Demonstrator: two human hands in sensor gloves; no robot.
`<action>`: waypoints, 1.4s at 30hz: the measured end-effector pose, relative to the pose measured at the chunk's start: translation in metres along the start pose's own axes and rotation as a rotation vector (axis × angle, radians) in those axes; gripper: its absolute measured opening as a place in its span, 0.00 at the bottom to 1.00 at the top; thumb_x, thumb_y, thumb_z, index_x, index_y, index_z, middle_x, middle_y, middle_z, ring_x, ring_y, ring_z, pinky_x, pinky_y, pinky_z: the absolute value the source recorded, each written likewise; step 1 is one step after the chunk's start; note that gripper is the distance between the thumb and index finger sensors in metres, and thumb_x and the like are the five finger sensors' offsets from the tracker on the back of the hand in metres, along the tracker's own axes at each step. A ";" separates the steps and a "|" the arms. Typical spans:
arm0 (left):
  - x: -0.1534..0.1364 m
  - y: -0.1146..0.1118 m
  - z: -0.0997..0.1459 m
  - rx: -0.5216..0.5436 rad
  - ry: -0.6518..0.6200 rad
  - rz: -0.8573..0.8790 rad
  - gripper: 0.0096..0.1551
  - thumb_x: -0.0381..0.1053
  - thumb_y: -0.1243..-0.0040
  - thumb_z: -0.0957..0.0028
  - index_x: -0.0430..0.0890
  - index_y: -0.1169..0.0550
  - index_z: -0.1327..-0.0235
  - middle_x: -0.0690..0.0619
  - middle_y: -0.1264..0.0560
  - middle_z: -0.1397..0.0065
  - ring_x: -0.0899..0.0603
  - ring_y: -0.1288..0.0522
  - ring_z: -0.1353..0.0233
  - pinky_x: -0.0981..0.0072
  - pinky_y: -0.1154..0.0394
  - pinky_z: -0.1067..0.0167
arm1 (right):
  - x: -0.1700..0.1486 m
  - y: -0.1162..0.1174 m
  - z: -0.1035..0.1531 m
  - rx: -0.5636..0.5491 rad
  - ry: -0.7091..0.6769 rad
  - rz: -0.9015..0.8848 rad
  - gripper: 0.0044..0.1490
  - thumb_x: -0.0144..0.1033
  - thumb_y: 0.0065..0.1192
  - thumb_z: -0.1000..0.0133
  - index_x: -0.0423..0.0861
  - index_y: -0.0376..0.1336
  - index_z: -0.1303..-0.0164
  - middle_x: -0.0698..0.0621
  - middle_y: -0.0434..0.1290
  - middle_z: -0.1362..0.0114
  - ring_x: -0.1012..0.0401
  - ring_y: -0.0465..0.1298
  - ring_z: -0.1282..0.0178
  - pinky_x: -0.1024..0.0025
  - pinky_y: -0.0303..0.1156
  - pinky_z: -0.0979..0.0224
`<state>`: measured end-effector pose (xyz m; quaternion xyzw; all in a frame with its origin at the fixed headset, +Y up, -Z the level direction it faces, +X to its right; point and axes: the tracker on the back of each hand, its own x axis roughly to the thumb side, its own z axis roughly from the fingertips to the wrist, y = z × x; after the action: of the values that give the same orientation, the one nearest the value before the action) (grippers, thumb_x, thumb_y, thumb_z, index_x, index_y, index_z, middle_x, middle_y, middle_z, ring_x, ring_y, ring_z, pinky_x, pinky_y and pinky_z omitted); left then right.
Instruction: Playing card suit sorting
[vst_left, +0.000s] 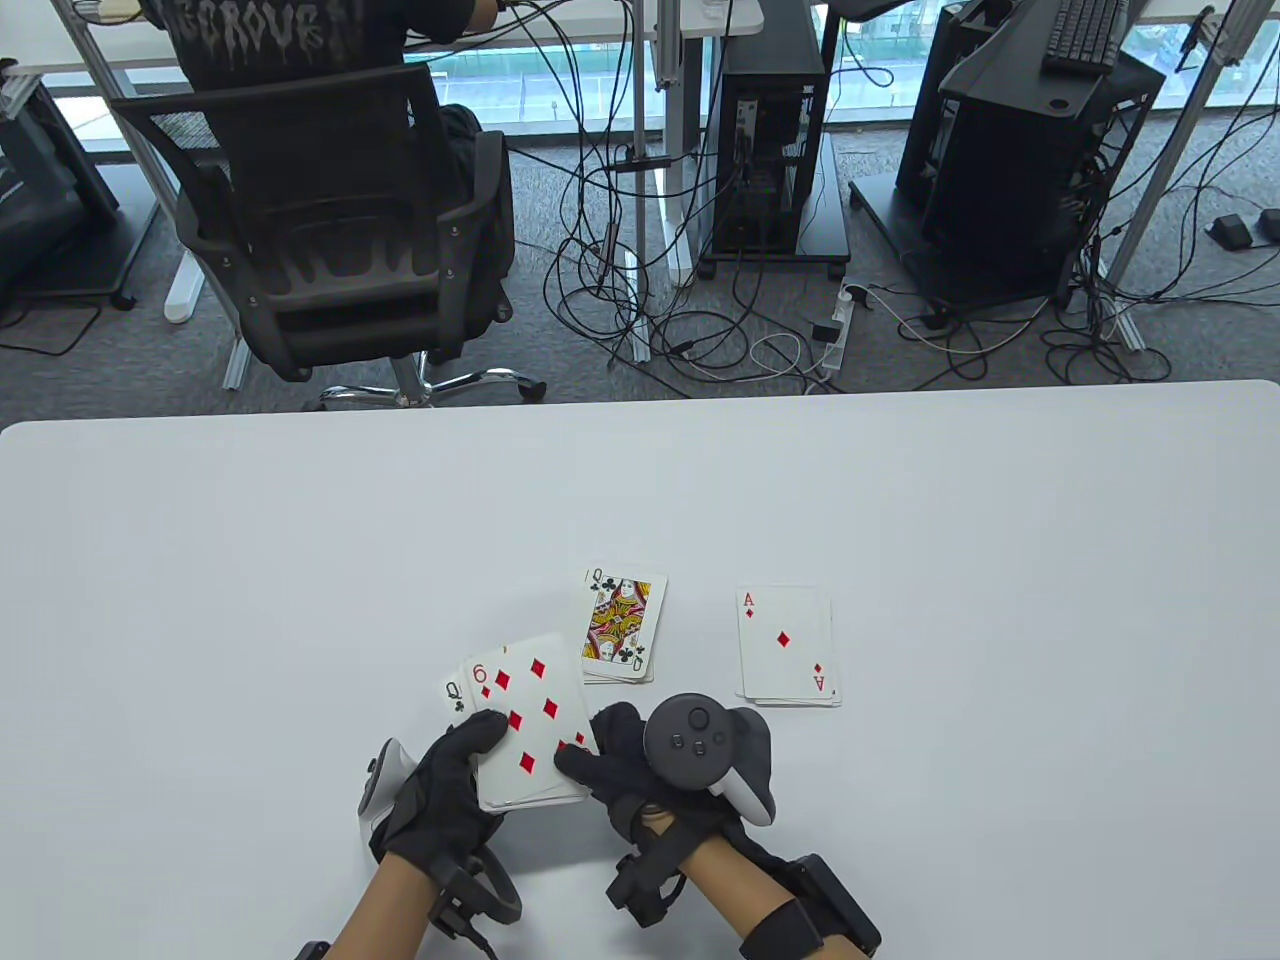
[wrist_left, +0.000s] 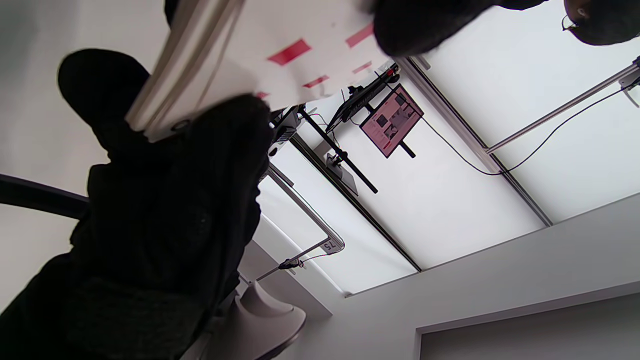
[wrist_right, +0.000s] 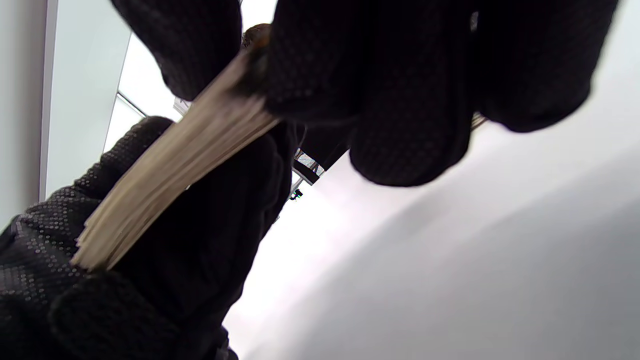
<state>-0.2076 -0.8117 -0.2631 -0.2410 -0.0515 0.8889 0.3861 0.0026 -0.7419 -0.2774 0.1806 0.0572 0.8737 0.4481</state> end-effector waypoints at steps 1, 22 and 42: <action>0.000 0.000 0.000 -0.003 -0.002 0.000 0.35 0.60 0.50 0.32 0.57 0.51 0.20 0.55 0.43 0.17 0.44 0.35 0.21 0.56 0.31 0.27 | -0.002 0.000 0.000 0.006 0.004 -0.023 0.38 0.40 0.59 0.43 0.18 0.58 0.46 0.43 0.76 0.61 0.46 0.80 0.62 0.43 0.76 0.52; -0.002 -0.001 -0.002 -0.031 -0.010 0.029 0.34 0.59 0.49 0.32 0.58 0.50 0.21 0.55 0.42 0.18 0.45 0.34 0.21 0.56 0.31 0.28 | -0.025 -0.050 -0.005 -0.187 0.014 -0.045 0.24 0.29 0.53 0.41 0.22 0.66 0.53 0.46 0.79 0.68 0.50 0.82 0.68 0.48 0.79 0.56; -0.001 -0.001 -0.002 -0.012 -0.010 0.038 0.34 0.59 0.50 0.32 0.57 0.50 0.20 0.56 0.43 0.17 0.45 0.34 0.21 0.57 0.31 0.28 | -0.121 -0.136 -0.013 -0.298 0.643 0.392 0.25 0.29 0.56 0.42 0.20 0.68 0.57 0.48 0.79 0.73 0.53 0.82 0.76 0.52 0.80 0.62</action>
<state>-0.2056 -0.8120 -0.2640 -0.2396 -0.0541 0.8970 0.3675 0.1659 -0.7576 -0.3574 -0.1614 0.0320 0.9532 0.2536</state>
